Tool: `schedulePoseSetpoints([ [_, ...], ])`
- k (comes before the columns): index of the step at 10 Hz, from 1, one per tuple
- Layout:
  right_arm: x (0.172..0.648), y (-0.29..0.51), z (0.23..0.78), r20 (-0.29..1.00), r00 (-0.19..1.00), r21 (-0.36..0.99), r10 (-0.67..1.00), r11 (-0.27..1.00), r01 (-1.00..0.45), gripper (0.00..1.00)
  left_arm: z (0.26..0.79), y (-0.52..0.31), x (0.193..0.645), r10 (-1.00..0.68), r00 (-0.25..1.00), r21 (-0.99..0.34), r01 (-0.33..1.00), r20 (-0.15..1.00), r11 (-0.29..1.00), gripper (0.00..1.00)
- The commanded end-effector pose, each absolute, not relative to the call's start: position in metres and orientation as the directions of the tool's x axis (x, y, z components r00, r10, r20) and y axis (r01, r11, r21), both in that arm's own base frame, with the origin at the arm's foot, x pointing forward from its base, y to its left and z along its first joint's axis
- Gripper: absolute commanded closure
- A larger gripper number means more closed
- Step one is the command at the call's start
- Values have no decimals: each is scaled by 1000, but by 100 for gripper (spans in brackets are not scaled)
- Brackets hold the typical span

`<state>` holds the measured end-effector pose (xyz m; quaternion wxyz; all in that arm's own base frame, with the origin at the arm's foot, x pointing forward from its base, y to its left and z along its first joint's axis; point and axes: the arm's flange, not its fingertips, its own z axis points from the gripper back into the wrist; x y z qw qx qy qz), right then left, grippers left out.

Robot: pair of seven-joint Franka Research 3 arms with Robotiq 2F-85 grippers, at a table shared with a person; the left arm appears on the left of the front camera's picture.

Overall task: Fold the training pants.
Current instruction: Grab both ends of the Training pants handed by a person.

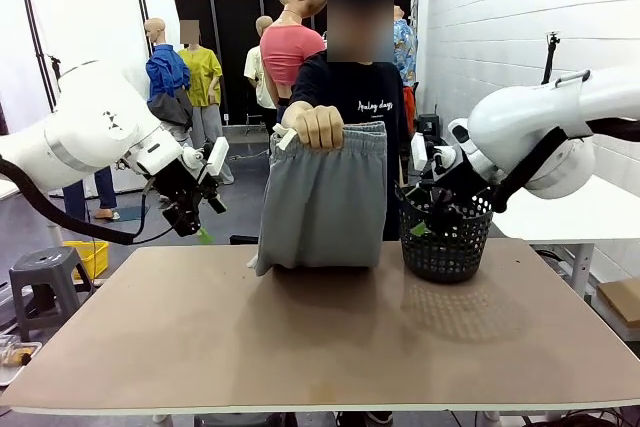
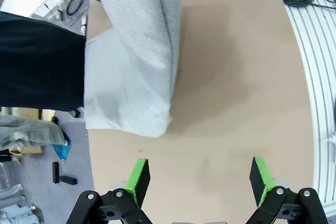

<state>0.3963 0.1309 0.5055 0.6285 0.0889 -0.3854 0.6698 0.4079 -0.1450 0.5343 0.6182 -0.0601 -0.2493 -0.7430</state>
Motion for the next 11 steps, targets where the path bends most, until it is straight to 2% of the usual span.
schedulePoseSetpoints([
  [1,411,134,498,658,-258,-439,707,82,-895,0,522,-151,409,-838,-242,366,929,490,-54,0],
  [4,414,142,496,692,-321,-464,646,58,-884,0,517,-160,410,-791,-251,442,897,558,27,0],
  [9,424,147,494,764,-399,-464,507,2,-886,0,516,-174,412,-647,-292,407,913,704,30,0],
  [10,424,146,495,760,-376,-460,530,29,-888,0,519,-171,413,-659,-283,418,907,697,53,0],
  [11,422,141,497,747,-314,-439,586,79,-895,0,527,-160,411,-729,-254,437,897,636,70,0],
])
